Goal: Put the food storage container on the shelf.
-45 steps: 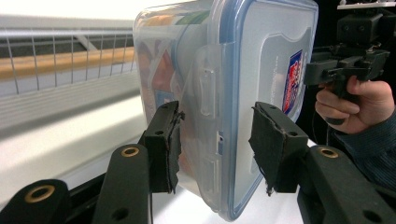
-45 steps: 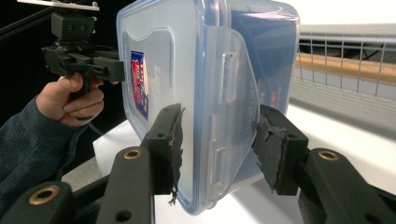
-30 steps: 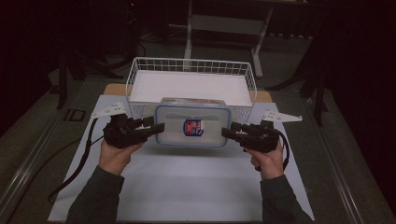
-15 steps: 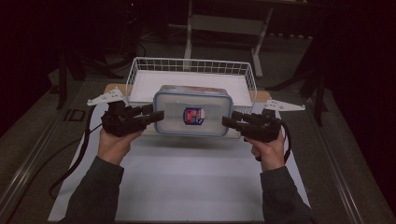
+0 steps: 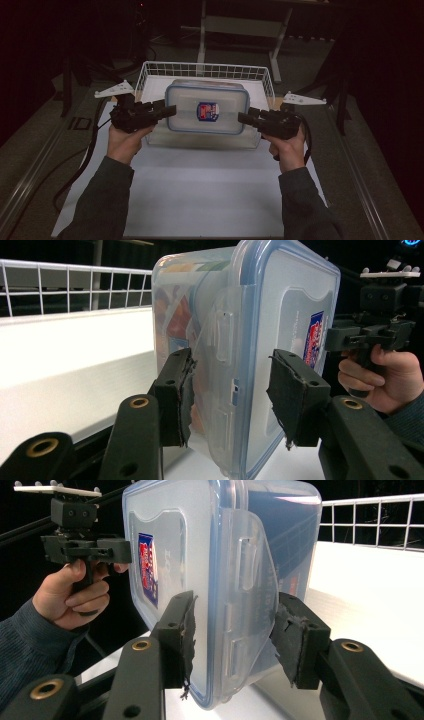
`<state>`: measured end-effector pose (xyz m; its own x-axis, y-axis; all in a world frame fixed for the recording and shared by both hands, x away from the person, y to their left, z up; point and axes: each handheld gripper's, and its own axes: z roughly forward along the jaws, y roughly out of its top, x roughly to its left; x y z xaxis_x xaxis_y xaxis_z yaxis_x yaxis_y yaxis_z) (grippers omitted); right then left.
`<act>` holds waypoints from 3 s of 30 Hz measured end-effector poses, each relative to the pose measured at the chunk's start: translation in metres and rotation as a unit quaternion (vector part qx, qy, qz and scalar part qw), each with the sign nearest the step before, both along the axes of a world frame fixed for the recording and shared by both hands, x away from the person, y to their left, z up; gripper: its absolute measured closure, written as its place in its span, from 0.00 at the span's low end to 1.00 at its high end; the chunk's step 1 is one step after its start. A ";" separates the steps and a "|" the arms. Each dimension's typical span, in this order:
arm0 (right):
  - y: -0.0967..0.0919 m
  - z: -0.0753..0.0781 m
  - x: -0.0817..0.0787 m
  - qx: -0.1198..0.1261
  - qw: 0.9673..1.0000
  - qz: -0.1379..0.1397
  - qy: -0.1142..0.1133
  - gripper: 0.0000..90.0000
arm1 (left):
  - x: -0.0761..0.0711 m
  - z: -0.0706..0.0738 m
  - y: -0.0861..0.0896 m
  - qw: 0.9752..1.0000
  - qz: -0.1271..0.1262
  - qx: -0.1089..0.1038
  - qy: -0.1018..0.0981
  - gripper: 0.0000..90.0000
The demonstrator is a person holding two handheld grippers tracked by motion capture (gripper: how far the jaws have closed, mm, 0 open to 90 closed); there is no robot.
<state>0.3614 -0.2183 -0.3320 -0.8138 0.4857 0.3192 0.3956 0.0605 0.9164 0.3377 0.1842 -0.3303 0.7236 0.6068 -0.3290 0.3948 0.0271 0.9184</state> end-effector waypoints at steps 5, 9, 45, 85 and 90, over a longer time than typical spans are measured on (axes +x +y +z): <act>0.001 0.004 0.003 0.002 1.000 -0.004 -0.003 0.59 | 0.004 0.002 0.000 1.000 0.000 -0.004 0.001 0.59; 0.001 0.007 0.008 0.005 1.000 -0.009 0.000 0.59 | 0.011 0.006 0.000 1.000 0.001 -0.003 0.000 0.59; 0.011 -0.001 0.055 0.003 0.998 -0.054 0.044 0.55 | 0.057 -0.006 -0.004 0.998 0.039 -0.024 0.043 0.57; 0.024 0.005 0.076 -0.007 0.987 -0.150 0.059 0.49 | 0.062 -0.007 -0.011 0.996 0.085 -0.004 0.035 0.60; 0.025 0.011 0.069 -0.034 0.987 -0.155 0.028 0.48 | 0.056 -0.004 -0.009 0.995 0.094 0.013 0.015 0.60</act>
